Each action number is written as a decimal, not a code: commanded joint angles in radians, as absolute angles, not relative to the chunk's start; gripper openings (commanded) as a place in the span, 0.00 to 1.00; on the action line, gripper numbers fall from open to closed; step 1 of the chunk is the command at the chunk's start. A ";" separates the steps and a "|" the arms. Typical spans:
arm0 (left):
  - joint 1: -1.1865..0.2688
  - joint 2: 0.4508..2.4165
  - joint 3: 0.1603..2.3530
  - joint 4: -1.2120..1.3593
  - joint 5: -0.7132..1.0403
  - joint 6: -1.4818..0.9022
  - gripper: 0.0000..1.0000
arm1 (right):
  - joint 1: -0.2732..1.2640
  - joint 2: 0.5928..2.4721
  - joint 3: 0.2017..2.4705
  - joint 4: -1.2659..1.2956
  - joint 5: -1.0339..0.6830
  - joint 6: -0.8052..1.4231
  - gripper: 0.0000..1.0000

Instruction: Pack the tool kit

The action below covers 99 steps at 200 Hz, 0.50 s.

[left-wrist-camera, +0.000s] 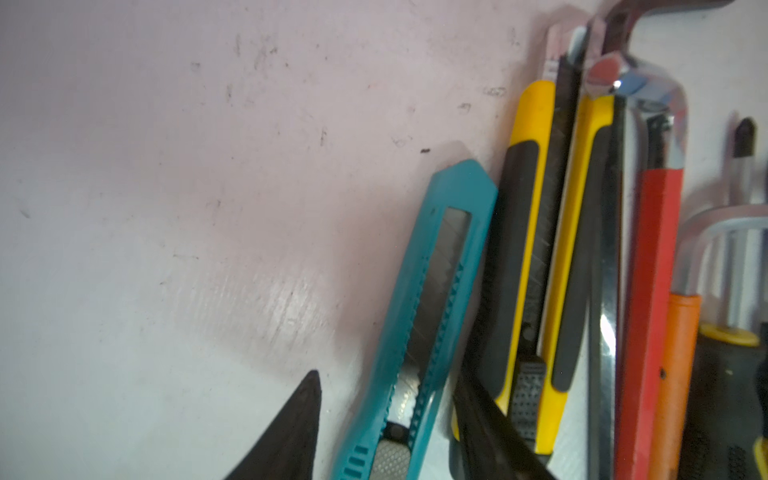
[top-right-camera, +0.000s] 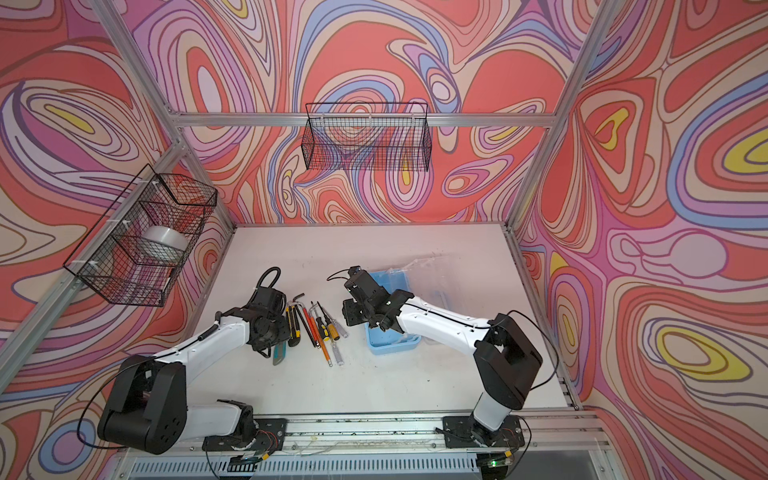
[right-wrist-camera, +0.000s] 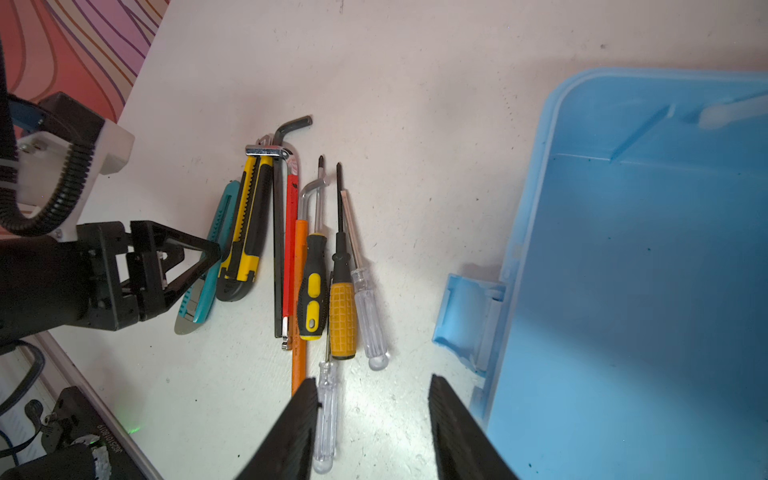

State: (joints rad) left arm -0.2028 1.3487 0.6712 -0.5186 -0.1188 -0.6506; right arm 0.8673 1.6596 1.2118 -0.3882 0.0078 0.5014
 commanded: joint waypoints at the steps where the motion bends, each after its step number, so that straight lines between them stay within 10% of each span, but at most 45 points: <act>1: -0.196 1.372 0.699 -0.516 -0.113 -0.637 0.52 | 0.860 1.678 1.206 -0.371 0.012 0.506 0.46; 99: -0.197 1.447 0.730 -0.506 -0.120 -0.620 0.41 | 0.842 1.671 1.177 -0.350 0.011 0.509 0.46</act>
State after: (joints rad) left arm -0.2020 1.4353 0.7067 -0.5030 -0.1123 -0.6315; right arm 0.8478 1.6634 1.1961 -0.3714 0.0074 0.5030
